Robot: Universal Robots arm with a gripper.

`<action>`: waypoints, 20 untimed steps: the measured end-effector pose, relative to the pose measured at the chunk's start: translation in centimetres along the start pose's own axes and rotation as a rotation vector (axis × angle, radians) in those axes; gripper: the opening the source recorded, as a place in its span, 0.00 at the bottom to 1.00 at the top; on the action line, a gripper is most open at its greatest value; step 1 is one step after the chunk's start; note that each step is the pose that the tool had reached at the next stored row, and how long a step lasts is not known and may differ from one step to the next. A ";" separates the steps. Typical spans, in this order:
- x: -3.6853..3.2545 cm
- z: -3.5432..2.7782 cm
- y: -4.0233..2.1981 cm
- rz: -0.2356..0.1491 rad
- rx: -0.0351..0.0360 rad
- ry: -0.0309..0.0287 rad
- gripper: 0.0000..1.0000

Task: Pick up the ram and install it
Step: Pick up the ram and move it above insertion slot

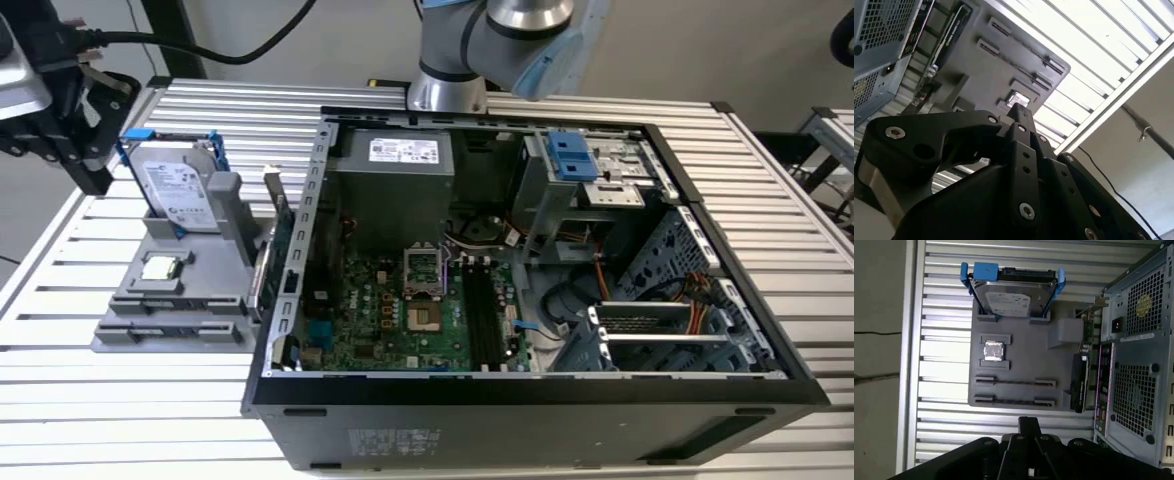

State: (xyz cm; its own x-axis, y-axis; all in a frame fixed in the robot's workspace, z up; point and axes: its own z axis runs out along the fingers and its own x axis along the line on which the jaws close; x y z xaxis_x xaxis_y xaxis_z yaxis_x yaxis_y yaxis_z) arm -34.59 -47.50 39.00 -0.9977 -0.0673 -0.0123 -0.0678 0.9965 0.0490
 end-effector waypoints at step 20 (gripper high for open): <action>0.00 0.00 0.00 -0.346 -0.0042 0.0170 0.00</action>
State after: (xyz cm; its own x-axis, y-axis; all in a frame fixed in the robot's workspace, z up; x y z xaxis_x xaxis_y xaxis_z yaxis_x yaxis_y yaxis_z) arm -34.59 -47.50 39.01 -0.9154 -0.4023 -0.0122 -0.4024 0.9142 0.0490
